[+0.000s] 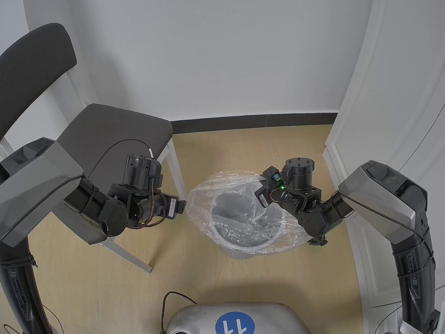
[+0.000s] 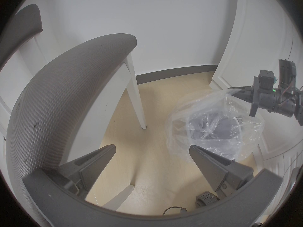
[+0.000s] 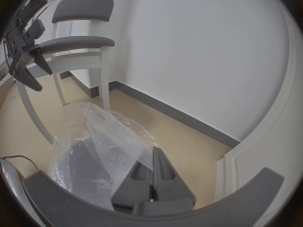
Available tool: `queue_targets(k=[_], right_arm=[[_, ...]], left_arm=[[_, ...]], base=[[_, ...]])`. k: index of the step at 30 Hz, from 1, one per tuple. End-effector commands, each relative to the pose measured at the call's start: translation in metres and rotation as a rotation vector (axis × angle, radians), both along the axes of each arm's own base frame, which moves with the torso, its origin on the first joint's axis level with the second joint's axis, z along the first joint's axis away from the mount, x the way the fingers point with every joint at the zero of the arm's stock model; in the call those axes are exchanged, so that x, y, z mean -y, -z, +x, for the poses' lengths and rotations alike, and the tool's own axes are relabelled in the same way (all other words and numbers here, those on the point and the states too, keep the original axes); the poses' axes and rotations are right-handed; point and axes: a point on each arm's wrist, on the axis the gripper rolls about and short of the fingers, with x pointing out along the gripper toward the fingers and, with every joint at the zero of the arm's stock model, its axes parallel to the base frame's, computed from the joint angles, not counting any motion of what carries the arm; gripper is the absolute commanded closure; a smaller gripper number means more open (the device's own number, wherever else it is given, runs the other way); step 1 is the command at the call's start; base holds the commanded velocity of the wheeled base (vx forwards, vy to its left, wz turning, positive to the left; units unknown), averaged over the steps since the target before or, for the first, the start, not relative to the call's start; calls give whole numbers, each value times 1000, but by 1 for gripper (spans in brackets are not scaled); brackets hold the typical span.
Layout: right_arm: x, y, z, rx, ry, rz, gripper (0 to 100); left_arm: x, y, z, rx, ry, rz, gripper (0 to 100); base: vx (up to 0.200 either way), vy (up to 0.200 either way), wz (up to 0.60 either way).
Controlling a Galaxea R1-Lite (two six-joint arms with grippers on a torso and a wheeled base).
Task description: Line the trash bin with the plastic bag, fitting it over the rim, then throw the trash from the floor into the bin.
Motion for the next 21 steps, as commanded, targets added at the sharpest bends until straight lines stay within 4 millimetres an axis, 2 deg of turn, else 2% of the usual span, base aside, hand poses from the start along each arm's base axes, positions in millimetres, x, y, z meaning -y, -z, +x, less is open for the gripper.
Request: queue_targets(k=[1,10,15,21], right_arm=[[5,6,10,7,20,3,100],[4,17,34,43,83,65,100],[3,30,34,21,86,60,100],[1,36,33,10,82,55,100]], left_arm=[[0,1,0,0,-1,1,0],[1,3,1,-3,0,4,0],[2,7,2,-10,2,7,0],[2,8,3,-12,4,12,0]], base=[[0,0,0],[0,0,0],[0,0,0],[0,0,0]])
